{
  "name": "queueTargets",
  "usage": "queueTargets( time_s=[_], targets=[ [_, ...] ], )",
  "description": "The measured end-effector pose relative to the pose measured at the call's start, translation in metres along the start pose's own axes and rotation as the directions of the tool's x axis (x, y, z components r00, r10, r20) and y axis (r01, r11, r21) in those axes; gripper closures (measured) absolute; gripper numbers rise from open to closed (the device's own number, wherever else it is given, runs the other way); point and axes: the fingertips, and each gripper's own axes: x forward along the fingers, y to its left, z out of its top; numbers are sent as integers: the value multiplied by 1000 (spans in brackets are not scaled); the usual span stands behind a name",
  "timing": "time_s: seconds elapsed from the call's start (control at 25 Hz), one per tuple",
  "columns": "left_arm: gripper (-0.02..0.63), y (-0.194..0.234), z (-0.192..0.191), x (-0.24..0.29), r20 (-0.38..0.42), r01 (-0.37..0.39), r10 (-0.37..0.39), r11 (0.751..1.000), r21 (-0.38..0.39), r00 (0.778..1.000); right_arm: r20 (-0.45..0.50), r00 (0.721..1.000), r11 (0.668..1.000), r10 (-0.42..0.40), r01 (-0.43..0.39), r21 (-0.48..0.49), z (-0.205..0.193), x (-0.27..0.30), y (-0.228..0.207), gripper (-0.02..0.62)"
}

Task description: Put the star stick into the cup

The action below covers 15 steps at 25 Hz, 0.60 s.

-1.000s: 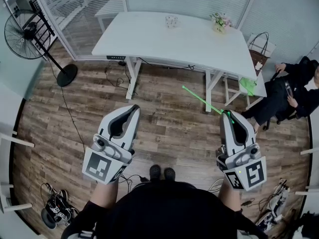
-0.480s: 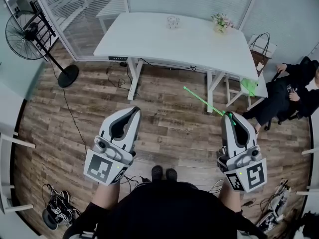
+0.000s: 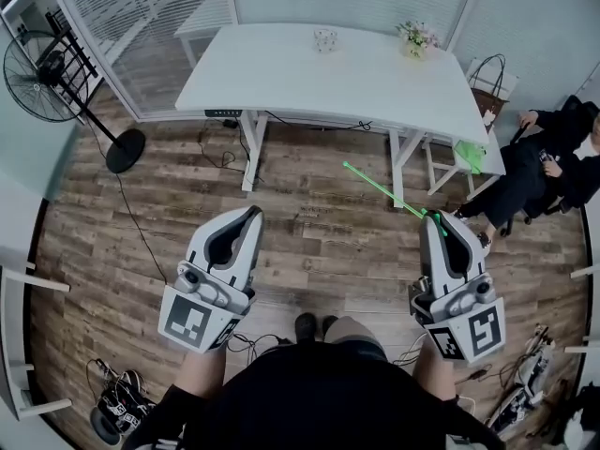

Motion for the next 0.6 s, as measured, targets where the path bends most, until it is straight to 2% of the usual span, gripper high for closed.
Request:
queueTargets(
  time_s=[0.24,0.6],
  targets=[
    [592,10,-6,-3,-3,2,-2,1000,-4,1000,-4,1000,1000,-9,9,-1,-5,6,3,575],
    [592,28,-15,26,4,10,-10,1000,1,1000,4,1000,1000,-10,10,-18,-17,37,-20,575]
  ],
)
